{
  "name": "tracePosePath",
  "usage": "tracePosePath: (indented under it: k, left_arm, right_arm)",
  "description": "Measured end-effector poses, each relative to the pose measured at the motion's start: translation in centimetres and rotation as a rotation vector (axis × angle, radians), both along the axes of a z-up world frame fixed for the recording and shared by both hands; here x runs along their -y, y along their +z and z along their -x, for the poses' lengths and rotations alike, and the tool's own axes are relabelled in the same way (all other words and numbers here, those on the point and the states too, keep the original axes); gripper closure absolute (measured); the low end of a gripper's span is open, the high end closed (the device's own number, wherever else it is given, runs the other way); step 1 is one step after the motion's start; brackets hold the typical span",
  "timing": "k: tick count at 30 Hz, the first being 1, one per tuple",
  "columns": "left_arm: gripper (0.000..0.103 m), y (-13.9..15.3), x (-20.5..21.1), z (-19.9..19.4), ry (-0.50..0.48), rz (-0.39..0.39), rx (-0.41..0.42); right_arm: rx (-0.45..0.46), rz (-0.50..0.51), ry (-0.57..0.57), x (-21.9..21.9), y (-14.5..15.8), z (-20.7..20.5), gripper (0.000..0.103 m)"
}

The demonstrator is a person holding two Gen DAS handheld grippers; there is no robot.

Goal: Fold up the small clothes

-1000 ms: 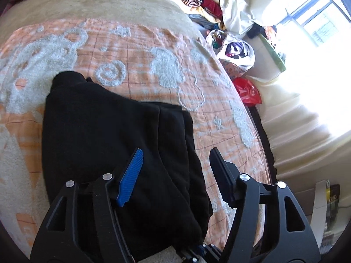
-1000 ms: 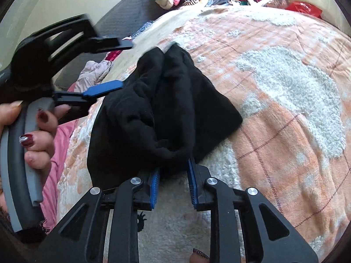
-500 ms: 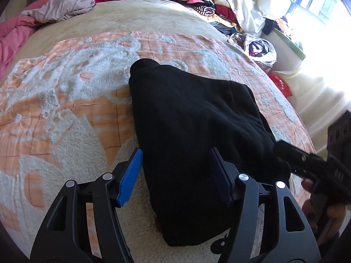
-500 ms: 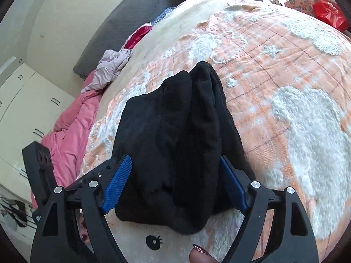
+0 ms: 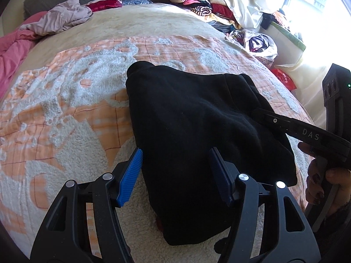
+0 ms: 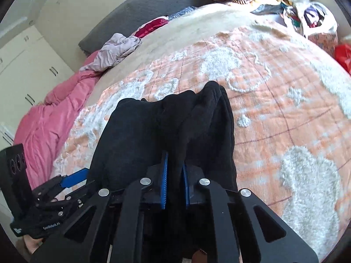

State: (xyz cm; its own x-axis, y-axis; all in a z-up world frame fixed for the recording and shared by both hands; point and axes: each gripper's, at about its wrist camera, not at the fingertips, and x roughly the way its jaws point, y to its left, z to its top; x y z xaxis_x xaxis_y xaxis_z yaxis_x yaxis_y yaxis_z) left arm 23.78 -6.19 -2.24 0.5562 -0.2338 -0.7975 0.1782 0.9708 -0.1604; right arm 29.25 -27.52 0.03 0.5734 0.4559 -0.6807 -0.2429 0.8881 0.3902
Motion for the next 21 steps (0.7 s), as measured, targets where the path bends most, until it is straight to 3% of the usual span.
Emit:
tracePosePath:
  k: [5, 7, 11, 14, 15, 17, 21]
  left_arm:
    - [0.048, 0.5, 0.3, 0.3, -0.030, 0.060, -0.012]
    - [0.048, 0.1, 0.5, 0.4, -0.035, 0.050, -0.018]
    - [0.046, -1.1, 0.6, 0.4, -0.030, 0.077, -0.053]
    - [0.045, -1.3, 0.6, 0.6, -0.020, 0.091, -0.057]
    - [0.045, -1.3, 0.5, 0.7, -0.018, 0.095, -0.058]
    - [0.045, -1.3, 0.2, 0.8, -0.009, 0.113, -0.065]
    - [0.045, -1.2, -0.6, 1.7, 0.001, 0.170, -0.075]
  right_arm:
    - [0.117, 0.096, 0.004, 0.4, 2.4, 0.2, 0.094]
    - [0.097, 0.086, -0.003, 0.9, 1.9, -0.5, 0.094]
    - [-0.039, 0.153, -0.057, 1.3, -2.6, -1.9, 0.093]
    - [-0.040, 0.105, -0.080, 2.1, -2.7, -1.8, 0.090]
    - [-0.038, 0.106, -0.087, 2.2, -2.5, -1.7, 0.078]
    - [-0.047, 0.082, -0.091, 2.8, -2.5, -1.1, 0.070]
    - [-0.093, -0.088, -0.104, 5.3, -2.5, 0.4, 0.064]
